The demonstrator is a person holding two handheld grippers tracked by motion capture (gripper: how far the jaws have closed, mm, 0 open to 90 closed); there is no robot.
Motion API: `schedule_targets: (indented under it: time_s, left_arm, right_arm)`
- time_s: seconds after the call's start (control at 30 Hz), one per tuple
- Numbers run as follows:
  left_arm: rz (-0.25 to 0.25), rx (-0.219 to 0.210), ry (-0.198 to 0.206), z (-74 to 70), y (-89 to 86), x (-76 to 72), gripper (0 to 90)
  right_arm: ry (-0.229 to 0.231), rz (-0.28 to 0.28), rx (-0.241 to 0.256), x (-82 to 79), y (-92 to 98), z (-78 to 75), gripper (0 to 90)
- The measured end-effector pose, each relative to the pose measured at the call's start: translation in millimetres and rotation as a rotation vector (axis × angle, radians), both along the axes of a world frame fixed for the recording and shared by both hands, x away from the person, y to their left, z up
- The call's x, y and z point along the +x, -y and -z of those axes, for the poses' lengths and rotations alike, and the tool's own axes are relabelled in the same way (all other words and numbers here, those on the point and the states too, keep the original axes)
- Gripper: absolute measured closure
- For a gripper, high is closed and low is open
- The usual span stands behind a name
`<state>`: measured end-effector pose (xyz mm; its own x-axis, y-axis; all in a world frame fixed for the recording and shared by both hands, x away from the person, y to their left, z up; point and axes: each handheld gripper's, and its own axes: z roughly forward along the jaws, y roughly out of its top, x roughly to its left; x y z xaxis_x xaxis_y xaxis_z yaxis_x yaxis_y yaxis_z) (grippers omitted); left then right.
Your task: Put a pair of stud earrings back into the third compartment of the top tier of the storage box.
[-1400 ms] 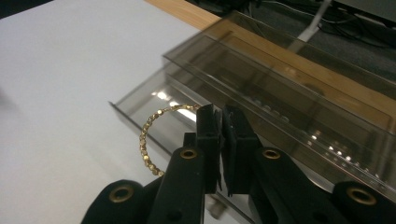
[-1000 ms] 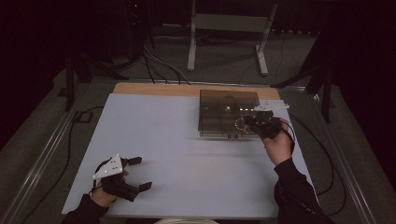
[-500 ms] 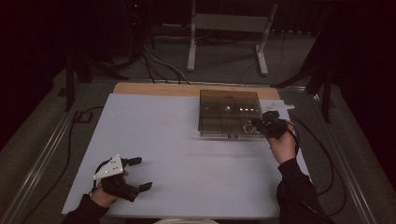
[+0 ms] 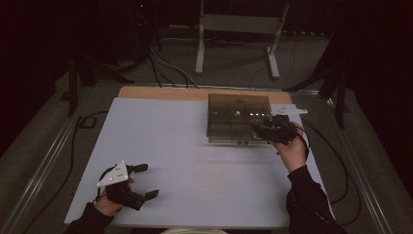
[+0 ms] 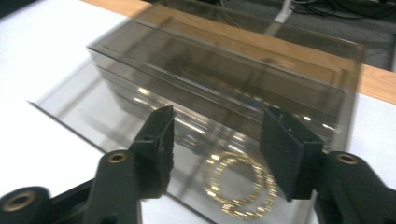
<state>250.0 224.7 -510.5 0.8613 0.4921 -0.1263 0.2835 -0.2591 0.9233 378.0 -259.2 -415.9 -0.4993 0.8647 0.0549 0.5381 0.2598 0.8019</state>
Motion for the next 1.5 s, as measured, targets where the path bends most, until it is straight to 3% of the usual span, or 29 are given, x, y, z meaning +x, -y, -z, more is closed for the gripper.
schedule_targets:
  time_s: [0.33,0.47,0.63,0.83,0.97,1.23,1.5]
  left_arm:
    - [0.0,-0.007,0.0,-0.5,-0.3,0.4,0.5]
    - [0.003,-0.005,0.0,-0.3,0.0,0.2,0.5]
    - [0.004,-0.001,0.001,-0.1,0.1,0.5,0.5]
    - [0.003,-0.004,-0.001,-0.3,-0.1,0.3,0.4]
    - [0.003,-0.004,-0.002,-0.2,0.0,0.4,0.5]
    - [0.004,-0.006,0.001,-0.5,0.0,0.3,0.5]
    - [0.0,-0.01,0.001,-0.7,-0.6,0.7,0.5]
  right_arm:
    - [0.042,-0.09,0.073,-17.5,-24.3,-17.2,24.3]
    - [0.052,-0.167,0.096,-25.6,-33.2,-20.4,14.3]
    - [0.057,-0.226,0.107,-34.1,-43.0,-19.7,14.7]
    - [0.05,-0.292,0.111,-42.5,-53.6,-9.4,3.2]
    - [0.051,-0.313,0.122,-46.4,-57.3,-0.7,0.0]
    - [0.031,-0.345,0.124,-55.7,-61.3,20.8,0.0]
    - [0.014,-0.331,0.095,-65.4,-59.6,46.2,0.0]
